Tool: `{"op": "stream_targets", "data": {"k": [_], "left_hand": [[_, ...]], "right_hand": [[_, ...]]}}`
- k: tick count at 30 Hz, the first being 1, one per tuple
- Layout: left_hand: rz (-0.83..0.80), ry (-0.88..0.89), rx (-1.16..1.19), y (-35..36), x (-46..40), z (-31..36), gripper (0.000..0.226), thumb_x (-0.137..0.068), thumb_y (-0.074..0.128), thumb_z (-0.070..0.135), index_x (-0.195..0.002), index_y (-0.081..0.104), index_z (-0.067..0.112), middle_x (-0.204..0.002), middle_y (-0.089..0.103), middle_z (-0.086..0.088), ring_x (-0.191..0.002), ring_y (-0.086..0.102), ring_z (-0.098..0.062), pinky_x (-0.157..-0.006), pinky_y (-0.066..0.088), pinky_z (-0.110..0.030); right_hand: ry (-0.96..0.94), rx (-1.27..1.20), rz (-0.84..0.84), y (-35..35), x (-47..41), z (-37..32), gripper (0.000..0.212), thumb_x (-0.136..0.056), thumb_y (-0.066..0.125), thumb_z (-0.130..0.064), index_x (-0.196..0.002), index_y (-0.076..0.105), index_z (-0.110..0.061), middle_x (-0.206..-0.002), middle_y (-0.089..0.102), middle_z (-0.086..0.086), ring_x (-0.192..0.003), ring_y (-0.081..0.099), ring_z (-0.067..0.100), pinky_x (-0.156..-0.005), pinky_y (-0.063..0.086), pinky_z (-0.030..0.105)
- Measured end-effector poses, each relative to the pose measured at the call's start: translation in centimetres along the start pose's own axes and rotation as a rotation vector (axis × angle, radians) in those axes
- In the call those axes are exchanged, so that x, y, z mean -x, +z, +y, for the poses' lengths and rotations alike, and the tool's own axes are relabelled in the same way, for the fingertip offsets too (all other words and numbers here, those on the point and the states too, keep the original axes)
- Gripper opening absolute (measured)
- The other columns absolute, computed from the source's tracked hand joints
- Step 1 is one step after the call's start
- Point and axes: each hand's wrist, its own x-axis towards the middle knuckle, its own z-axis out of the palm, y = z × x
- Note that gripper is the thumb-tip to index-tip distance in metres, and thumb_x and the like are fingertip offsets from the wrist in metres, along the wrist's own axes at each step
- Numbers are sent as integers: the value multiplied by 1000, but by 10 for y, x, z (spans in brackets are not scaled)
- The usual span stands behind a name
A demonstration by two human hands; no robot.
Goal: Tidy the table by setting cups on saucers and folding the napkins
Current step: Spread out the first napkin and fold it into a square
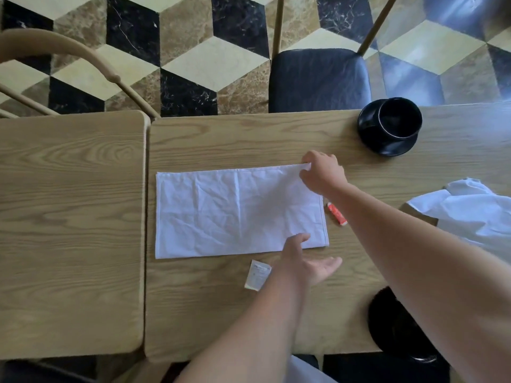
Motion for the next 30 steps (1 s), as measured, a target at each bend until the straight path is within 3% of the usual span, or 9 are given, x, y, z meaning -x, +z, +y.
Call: {"op": "stream_targets", "data": {"k": [3,5,8,13,16,20,22,25,30], "left_hand": [[54,60,58,1,-15,-17,37,-88,65,13,-110,37,2,-128,44,-28,-133,44,-44,-107,42,-56],[84,101,112,0,-24,-21,29,-88,66,14,-98,43,0,-101,48,-17,-109,55,-36,-100,49,-46],[131,114,105,0,-31,-25,22,-85,66,17,-87,49,5,-80,41,-5,-72,44,-21,-79,45,-30],[40,182,102,0,-26,-31,17,-92,66,15,-85,57,3,-82,51,-7,-68,47,-18,-79,44,-30],[-6,192,118,2,-12,-29,32,-88,72,25,-82,50,3,-94,53,-15,-80,52,-27,-85,47,-36],[-273,276,206,-5,14,-21,39,-83,79,31,-105,64,3,-110,65,-14,-104,60,-30,-104,47,-41],[-443,321,239,-11,31,-15,31,-80,79,23,-102,69,4,-100,73,-13,-96,67,-26,-95,54,-40],[-551,370,177,-25,65,3,20,-75,79,16,-92,70,8,-81,71,-7,-69,64,-19,-61,57,-31],[-563,582,-54,-28,148,65,15,-77,77,11,-91,74,12,-88,75,-8,-67,68,-22,-58,53,-28]], "right_hand": [[13,170,-101,-1,-18,-3,42,-86,59,-24,-127,54,-20,-126,59,6,-124,44,33,-94,34,46],[16,278,-167,-4,-27,-4,41,-82,61,-29,-121,54,-19,-114,62,8,-119,47,32,-86,30,43],[-2,316,-288,-12,-33,-8,39,-83,68,-37,-117,64,-19,-110,64,8,-110,54,32,-81,35,34],[-87,201,-370,-36,-19,-31,24,-86,73,-30,-102,67,-14,-95,58,5,-83,52,24,-53,32,25],[-80,171,-454,-61,-2,-56,18,-87,69,-25,-97,63,-12,-86,62,7,-68,59,24,-57,44,25],[-33,-179,-645,-100,29,-93,4,-91,65,-7,-89,62,-5,-84,64,9,-67,66,23,-58,61,28],[-38,-359,-713,-118,46,-109,8,-93,63,-3,-86,61,-6,-82,68,9,-74,70,24,-65,64,33],[-46,-632,-754,-138,62,-126,2,-95,62,-2,-95,64,-3,-86,73,9,-86,74,26,-80,64,42],[23,-1124,-601,-168,64,-155,8,-96,62,-3,-103,64,0,-90,72,15,-76,76,24,-65,63,35]]}}
